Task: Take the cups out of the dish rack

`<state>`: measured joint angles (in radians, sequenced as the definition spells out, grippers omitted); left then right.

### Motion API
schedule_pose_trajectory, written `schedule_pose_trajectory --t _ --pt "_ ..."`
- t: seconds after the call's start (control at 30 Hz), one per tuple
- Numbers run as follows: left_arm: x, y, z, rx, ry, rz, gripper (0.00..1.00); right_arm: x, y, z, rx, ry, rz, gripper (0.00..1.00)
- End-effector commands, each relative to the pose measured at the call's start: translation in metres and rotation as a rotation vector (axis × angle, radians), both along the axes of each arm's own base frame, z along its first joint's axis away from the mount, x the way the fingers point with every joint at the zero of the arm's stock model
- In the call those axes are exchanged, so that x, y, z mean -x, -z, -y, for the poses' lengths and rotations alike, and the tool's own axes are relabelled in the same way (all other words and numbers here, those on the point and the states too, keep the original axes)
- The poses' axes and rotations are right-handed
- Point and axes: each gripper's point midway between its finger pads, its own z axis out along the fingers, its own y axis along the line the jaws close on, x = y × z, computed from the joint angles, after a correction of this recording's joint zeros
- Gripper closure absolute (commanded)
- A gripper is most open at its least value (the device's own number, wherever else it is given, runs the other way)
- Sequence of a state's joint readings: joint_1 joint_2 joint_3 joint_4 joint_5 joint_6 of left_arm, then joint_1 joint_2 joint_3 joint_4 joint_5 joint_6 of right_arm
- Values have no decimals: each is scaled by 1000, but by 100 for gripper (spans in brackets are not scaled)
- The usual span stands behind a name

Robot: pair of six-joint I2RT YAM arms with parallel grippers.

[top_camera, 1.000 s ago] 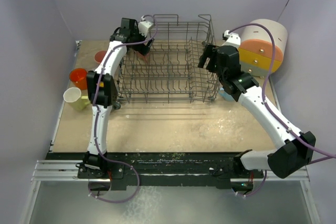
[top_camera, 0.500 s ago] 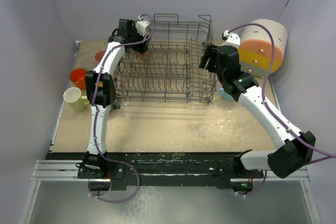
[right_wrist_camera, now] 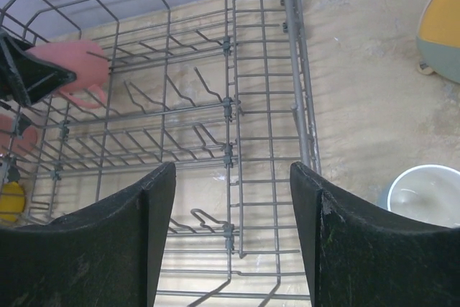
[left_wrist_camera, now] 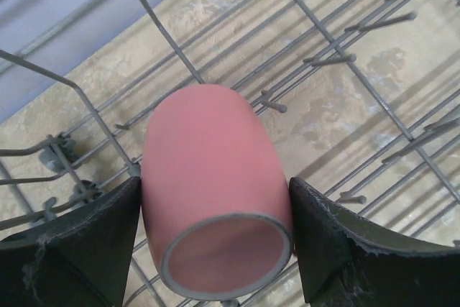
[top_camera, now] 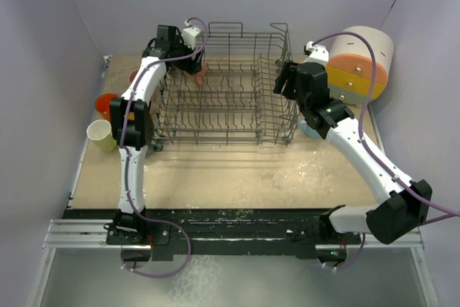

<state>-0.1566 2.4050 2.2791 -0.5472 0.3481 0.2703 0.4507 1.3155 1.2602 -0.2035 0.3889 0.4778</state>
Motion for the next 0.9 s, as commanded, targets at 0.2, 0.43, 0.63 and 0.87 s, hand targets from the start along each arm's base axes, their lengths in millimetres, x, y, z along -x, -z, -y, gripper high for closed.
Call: schedule_pose_trajectory --t 0.2,0.43,0.63,0.87 --pt "46 -211 21 224 140 345 94 -7 -16 -8 -27 -31 55 34" --pt "76 -197 33 252 243 265 94 -6 -10 -11 -31 -49 38 34" --pt "119 -179 43 285 347 154 97 -6 -6 -17 -39 -75 22 34" --pt "163 -194 58 413 458 91 100 -6 -5 -51 -141 -207 1 32"
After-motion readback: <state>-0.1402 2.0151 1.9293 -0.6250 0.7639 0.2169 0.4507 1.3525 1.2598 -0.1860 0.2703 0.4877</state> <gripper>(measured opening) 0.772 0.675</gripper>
